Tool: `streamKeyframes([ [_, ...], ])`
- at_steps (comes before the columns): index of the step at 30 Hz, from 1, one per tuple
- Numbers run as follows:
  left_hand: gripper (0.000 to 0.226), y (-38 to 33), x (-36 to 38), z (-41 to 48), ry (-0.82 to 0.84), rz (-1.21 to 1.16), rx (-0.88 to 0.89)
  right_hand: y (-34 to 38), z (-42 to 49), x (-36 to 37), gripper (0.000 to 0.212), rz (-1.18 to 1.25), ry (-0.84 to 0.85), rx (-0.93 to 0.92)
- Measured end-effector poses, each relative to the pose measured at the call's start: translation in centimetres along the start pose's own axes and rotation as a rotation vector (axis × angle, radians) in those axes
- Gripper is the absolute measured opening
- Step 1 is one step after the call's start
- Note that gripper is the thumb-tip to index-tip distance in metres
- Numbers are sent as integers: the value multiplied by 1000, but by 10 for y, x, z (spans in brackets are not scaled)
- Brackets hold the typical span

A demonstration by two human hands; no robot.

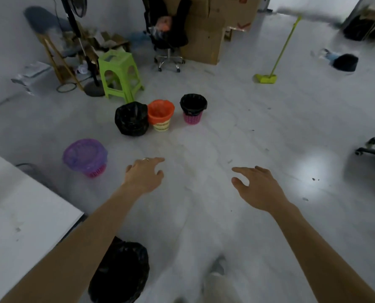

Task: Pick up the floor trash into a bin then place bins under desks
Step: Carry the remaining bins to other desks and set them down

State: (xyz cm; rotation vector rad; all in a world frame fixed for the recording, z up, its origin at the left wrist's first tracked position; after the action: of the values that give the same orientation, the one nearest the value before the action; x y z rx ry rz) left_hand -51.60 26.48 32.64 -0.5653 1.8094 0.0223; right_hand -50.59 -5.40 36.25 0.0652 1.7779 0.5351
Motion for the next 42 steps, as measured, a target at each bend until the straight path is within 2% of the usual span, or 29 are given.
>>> streamKeyframes([
  [2,51,-10,-8,30,-3,13,-12,-9,39,-6,44,-2,-5,-17],
  [10,50,-63,-59,242,-60,-14,-179,-79,294,-55,45,30,79,-99],
  [15,50,-82,-88,344,-43,-62,-274,-86,439,-93,45,12,87,-162],
  [17,50,-87,-94,381,-28,-86,-300,-86,485,-100,44,-20,69,-183],
  [24,50,-106,-89,592,58,-168,-377,-98,707,-83,45,-82,165,-199],
  [30,49,-116,-85,753,208,-236,-421,-103,865,-70,44,-74,230,-142],
  [33,48,-121,-76,828,328,-278,-471,-115,948,-58,43,-4,268,-49],
  [37,51,-113,-54,917,426,-362,-629,-132,1050,-22,42,128,384,109],
  [42,50,-93,8,1020,481,-506,-850,-166,1173,70,47,201,544,275],
])
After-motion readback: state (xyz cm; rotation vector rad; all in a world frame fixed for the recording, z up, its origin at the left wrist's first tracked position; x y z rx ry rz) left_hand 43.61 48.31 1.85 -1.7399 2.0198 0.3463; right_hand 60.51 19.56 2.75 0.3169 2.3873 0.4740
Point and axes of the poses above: each hand's wrist, its own z-axis towards the middle knuckle, its own x-axis out of the palm, y = z × x, the point moved 3 cm from there along z, towards the middle knuckle, and after that the axes turned 9 degrees about -x, right-handed, at the moved point
